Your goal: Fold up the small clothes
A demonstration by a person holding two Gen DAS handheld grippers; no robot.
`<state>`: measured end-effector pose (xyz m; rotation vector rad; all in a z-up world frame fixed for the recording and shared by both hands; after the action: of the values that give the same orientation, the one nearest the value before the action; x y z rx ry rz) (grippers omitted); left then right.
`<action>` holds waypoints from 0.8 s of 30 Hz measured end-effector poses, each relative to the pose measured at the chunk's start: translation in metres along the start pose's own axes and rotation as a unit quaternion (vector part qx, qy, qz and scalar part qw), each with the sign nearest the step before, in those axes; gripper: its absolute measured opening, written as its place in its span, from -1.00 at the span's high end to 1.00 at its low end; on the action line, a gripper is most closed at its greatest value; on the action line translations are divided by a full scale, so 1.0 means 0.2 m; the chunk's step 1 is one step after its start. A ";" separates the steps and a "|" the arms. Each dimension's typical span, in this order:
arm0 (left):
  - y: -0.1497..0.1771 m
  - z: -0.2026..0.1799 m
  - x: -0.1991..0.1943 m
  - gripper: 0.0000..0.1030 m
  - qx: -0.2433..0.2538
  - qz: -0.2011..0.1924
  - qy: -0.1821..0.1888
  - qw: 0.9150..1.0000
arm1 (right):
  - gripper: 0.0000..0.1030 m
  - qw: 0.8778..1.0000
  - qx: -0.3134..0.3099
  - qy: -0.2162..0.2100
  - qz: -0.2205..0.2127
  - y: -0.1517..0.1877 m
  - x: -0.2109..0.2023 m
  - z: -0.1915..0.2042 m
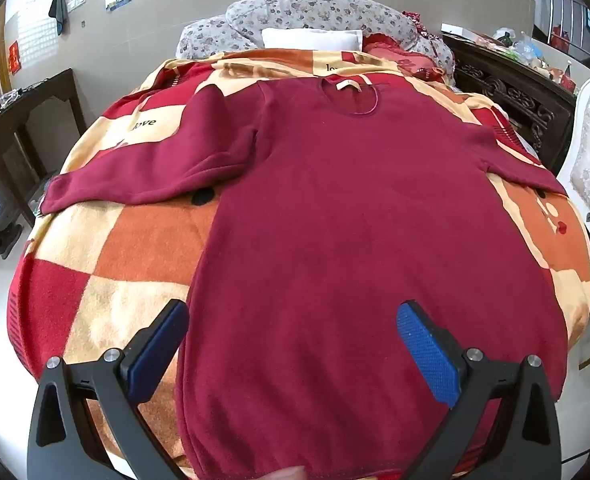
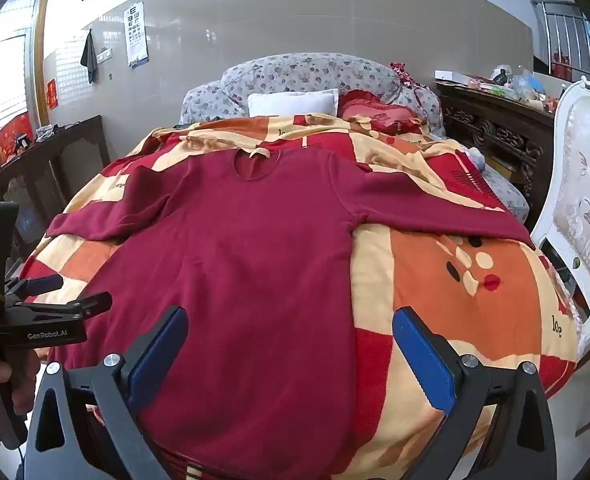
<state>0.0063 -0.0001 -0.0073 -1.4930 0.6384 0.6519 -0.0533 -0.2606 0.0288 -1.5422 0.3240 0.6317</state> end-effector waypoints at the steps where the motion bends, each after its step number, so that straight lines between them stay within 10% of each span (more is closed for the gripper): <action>1: 0.00 0.00 0.00 -1.00 0.000 0.001 0.000 1.000 | -1.00 1.000 0.000 0.001 0.001 0.00 0.00 0.00; 24: 0.04 0.03 0.03 -1.00 -0.007 0.007 0.011 1.000 | -1.00 1.000 0.018 0.007 -0.017 0.00 -0.04 0.03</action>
<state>0.0039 0.0049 -0.0176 -1.5116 0.6616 0.6525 -0.0610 -0.2552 0.0342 -1.5158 0.3166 0.5860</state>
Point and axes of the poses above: each gripper's, at about its wrist camera, not at the fingertips, and x roughly the way its jaws point, z to its left, y to its underside, the point moved 1 cm from there along x, roughly the way its jaws point, and after that the axes turned 1 degree about -z, right-handed, at the moved point
